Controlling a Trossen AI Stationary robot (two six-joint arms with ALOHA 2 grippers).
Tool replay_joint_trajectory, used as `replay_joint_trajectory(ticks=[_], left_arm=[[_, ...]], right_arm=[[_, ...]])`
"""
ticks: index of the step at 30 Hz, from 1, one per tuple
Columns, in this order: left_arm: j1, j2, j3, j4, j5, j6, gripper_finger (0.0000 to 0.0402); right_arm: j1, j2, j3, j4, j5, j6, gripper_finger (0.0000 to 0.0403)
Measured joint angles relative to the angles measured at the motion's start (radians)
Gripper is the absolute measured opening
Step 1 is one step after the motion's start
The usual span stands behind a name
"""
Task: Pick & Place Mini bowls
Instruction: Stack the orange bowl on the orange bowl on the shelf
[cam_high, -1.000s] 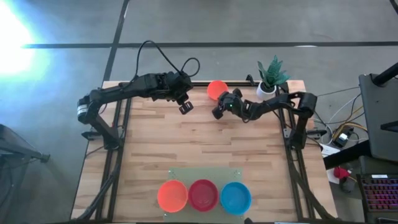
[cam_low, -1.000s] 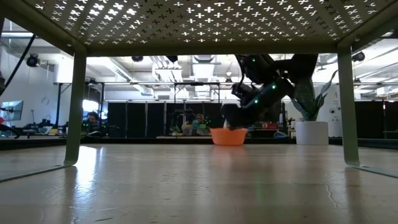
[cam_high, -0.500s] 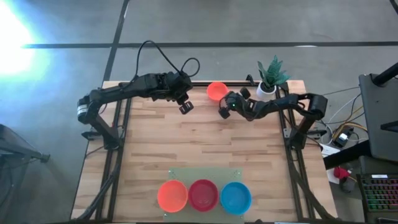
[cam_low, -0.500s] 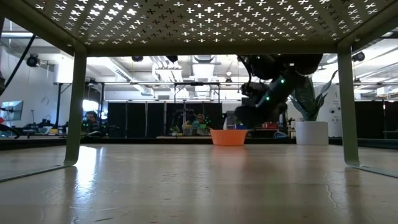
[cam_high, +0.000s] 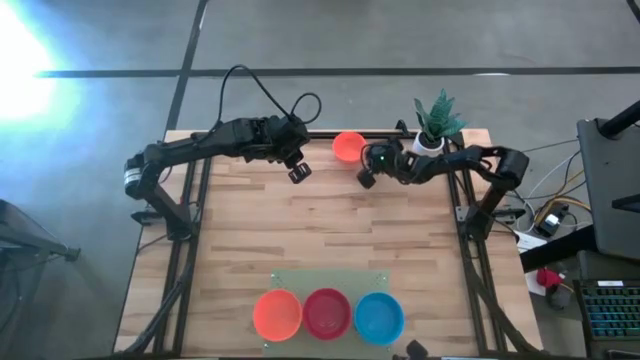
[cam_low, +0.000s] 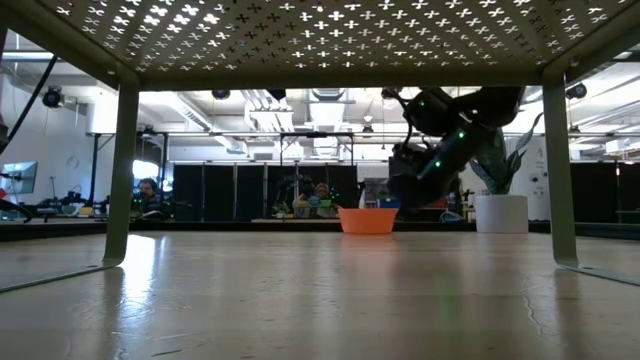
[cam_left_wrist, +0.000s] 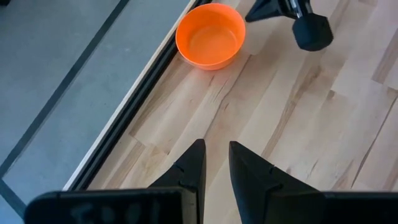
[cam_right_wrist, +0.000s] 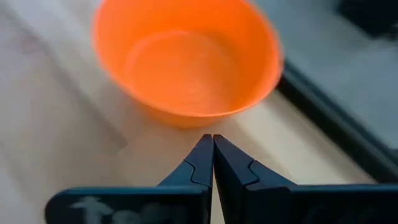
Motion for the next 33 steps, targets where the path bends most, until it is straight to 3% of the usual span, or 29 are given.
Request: replay_joint_trajectory(ticks=[10, 15, 26, 33], left_arm=[[0.001, 0.000, 0.000, 0.000, 0.000, -0.001, 0.0064], [0.001, 0.000, 0.000, 0.001, 0.000, -0.001, 0.0064], [0.000, 0.000, 0.000, 0.006, 0.000, -0.003, 0.0064], [0.003, 0.010, 0.000, 0.076, 0.000, -0.022, 0.0064]], right_arm=[[-0.026, 0.000, 0.000, 0.003, -0.068, -0.120, 0.0008], [-0.026, 0.000, 0.000, 0.018, -0.179, -0.201, 0.0008], [-0.026, -0.008, 0.000, 0.023, -0.087, -0.306, 0.0008], [-0.002, -0.175, 0.001, -0.156, -0.085, -0.241, 0.0008]])
